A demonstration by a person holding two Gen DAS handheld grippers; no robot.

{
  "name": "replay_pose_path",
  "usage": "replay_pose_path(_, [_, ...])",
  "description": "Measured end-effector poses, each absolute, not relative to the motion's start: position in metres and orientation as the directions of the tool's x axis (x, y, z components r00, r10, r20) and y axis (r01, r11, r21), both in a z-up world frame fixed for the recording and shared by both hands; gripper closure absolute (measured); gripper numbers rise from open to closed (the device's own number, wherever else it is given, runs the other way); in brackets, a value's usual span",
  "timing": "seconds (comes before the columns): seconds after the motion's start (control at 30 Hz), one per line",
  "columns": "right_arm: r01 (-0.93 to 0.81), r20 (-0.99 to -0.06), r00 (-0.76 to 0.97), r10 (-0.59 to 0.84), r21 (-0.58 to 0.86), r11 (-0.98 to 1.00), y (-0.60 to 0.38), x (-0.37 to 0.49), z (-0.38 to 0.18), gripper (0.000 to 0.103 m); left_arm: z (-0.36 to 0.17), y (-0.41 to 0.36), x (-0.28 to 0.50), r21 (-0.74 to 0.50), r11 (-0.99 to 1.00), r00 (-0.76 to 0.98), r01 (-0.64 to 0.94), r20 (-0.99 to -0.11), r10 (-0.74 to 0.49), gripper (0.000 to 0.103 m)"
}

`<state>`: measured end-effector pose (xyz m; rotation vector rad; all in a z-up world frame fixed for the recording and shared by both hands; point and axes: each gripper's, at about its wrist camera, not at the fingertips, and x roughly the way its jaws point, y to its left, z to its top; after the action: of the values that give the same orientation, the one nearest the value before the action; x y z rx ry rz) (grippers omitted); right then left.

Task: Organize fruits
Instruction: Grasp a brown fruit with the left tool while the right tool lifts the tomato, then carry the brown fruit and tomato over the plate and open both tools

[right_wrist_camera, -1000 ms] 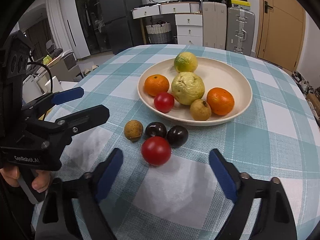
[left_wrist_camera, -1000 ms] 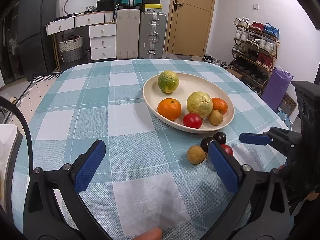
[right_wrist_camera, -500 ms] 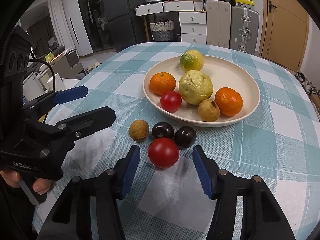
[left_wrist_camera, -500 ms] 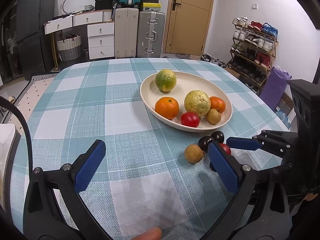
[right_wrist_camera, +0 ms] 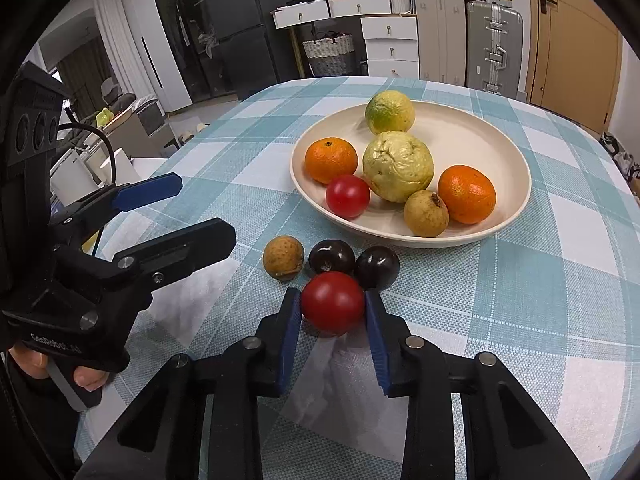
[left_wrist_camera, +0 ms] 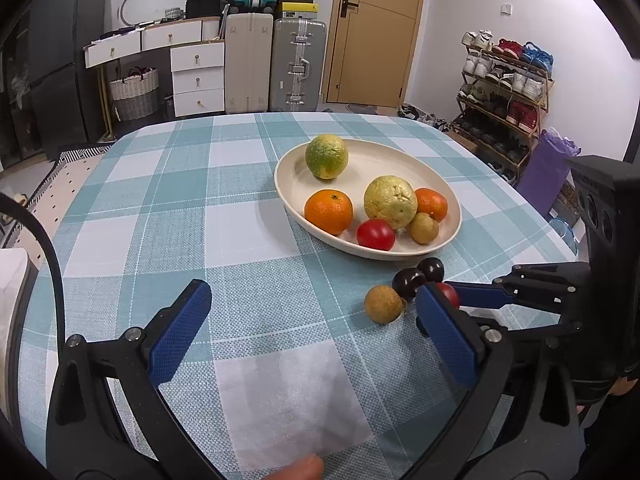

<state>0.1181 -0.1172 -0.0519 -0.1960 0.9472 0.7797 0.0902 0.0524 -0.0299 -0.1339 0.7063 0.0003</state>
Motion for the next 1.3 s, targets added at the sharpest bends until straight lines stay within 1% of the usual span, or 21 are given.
replay_pose_path(0.2, [-0.674,-0.771,0.36,0.526,0.175,0.718,-0.127,0.112,-0.045,0.071,-0.032,0.051,0.093,-0.133,0.991,0.747,-0.034,-0.662,-0.063,0.001])
replay_pose_path(0.4, [-0.644,-0.757,0.399,0.517,0.17,0.746,-0.15,0.116,-0.04,0.071,-0.038,0.037,0.098,-0.09,0.996,0.711,0.003,-0.7,-0.066,0.001])
replay_pose_path(0.5, [-0.629,-0.756,0.412,0.509,0.168,0.759,-0.161,0.119,-0.037,0.071,-0.042,0.037,0.102,-0.1,0.995,0.692,0.013,-0.717,-0.081,0.001])
replay_pose_path(0.53, [-0.627,-0.754,0.414,0.511,0.171,0.76,-0.163,0.12,-0.036,0.071,-0.043,0.036,0.104,-0.106,0.994,0.685,0.017,-0.723,-0.089,0.003])
replay_pose_path(0.6, [-0.623,-0.751,0.418,0.511,0.173,0.763,-0.167,0.121,-0.035,0.071,-0.046,0.034,0.109,-0.103,0.994,0.668,0.026,-0.738,-0.094,0.01])
replay_pose_path(0.67, [-0.622,-0.749,0.42,0.512,0.173,0.764,-0.169,0.122,-0.034,0.071,-0.05,0.03,0.113,-0.086,0.996,0.651,0.037,-0.754,-0.09,0.022])
replay_pose_path(0.7, [-0.621,-0.749,0.42,0.513,0.174,0.764,-0.17,0.122,-0.034,0.071,-0.052,0.028,0.115,-0.078,0.996,0.641,0.048,-0.762,-0.09,0.026])
replay_pose_path(0.77, [-0.619,-0.746,0.421,0.515,0.178,0.764,-0.173,0.123,-0.033,0.071,-0.054,0.023,0.117,-0.07,0.995,0.628,0.068,-0.772,-0.098,0.036])
replay_pose_path(0.9, [-0.62,-0.747,0.421,0.515,0.178,0.765,-0.175,0.123,-0.034,0.071,-0.057,0.014,0.121,-0.052,0.993,0.613,0.103,-0.783,-0.104,0.047])
replay_pose_path(0.97, [-0.618,-0.745,0.424,0.515,0.178,0.766,-0.176,0.124,-0.033,0.071,-0.057,0.011,0.124,-0.044,0.992,0.61,0.115,-0.785,-0.105,0.054])
replay_pose_path(1.07, [-0.614,-0.745,0.426,0.514,0.179,0.769,-0.178,0.125,-0.033,0.071,-0.057,0.01,0.126,-0.057,0.99,0.611,0.126,-0.782,-0.123,0.062])
replay_pose_path(1.2, [-0.612,-0.745,0.427,0.513,0.179,0.77,-0.178,0.126,-0.032,0.071,-0.056,0.012,0.127,-0.085,0.986,0.611,0.143,-0.776,-0.155,0.08])
replay_pose_path(1.3, [-0.61,-0.747,0.425,0.511,0.181,0.772,-0.179,0.127,-0.033,0.071,-0.055,0.014,0.126,-0.108,0.982,0.61,0.154,-0.771,-0.181,0.08])
